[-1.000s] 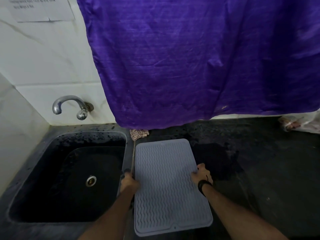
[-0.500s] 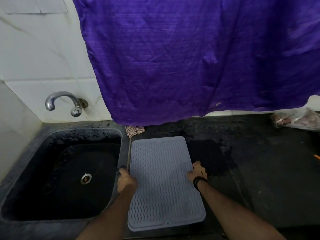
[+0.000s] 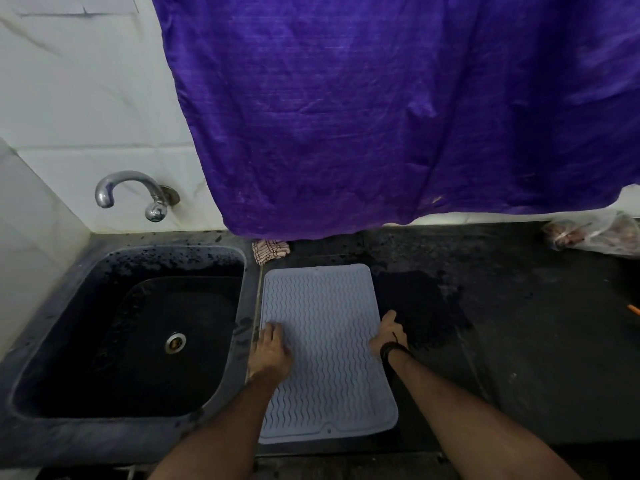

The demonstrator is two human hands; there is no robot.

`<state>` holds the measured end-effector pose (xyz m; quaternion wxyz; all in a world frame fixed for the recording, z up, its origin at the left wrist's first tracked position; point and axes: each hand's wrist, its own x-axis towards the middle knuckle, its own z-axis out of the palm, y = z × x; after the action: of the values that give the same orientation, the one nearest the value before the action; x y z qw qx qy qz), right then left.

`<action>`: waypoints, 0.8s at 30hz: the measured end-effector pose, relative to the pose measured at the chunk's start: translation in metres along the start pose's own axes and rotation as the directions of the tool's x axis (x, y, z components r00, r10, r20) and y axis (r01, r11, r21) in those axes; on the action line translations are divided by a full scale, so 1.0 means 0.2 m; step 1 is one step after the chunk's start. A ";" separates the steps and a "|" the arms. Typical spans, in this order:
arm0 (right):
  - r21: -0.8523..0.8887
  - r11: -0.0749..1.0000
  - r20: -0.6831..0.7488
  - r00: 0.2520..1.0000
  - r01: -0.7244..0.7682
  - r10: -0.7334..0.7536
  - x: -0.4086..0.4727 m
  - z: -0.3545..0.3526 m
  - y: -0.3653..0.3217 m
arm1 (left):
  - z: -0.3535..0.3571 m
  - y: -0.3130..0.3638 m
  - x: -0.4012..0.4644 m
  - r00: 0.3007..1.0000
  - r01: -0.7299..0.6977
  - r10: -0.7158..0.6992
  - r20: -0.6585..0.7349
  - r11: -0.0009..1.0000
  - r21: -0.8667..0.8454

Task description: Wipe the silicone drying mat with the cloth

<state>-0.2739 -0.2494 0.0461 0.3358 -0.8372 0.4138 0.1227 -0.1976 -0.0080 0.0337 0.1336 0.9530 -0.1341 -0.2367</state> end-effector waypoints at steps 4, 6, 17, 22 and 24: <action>-0.132 0.990 0.017 0.999 0.048 -0.046 -0.02 0.01 0.01 | -0.01 0.02 -0.01 0.999 -0.012 0.009 0.052 0.998 0.054; -0.394 0.903 -0.036 0.979 0.172 -0.202 -0.04 0.04 0.03 | -0.02 0.04 -0.03 0.997 -0.027 0.022 0.069 0.997 0.076; -0.544 0.650 0.421 0.843 0.531 -0.336 -0.08 0.15 -0.06 | -0.07 0.11 -0.07 0.964 -0.037 0.034 0.264 0.999 0.007; -0.492 0.703 0.402 0.851 0.512 -0.339 -0.11 0.06 -0.21 | -0.15 0.11 -0.07 0.972 -0.001 -0.004 0.234 1.000 0.022; -0.486 0.711 0.373 0.857 0.508 -0.356 -0.13 -0.01 -0.33 | -0.24 0.11 -0.05 0.979 0.011 -0.022 0.201 0.998 0.054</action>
<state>-0.2392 -0.2070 0.0894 0.1397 -0.9491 0.1026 0.2629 -0.1866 -0.0171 0.0859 0.0920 0.9283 -0.1451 -0.3296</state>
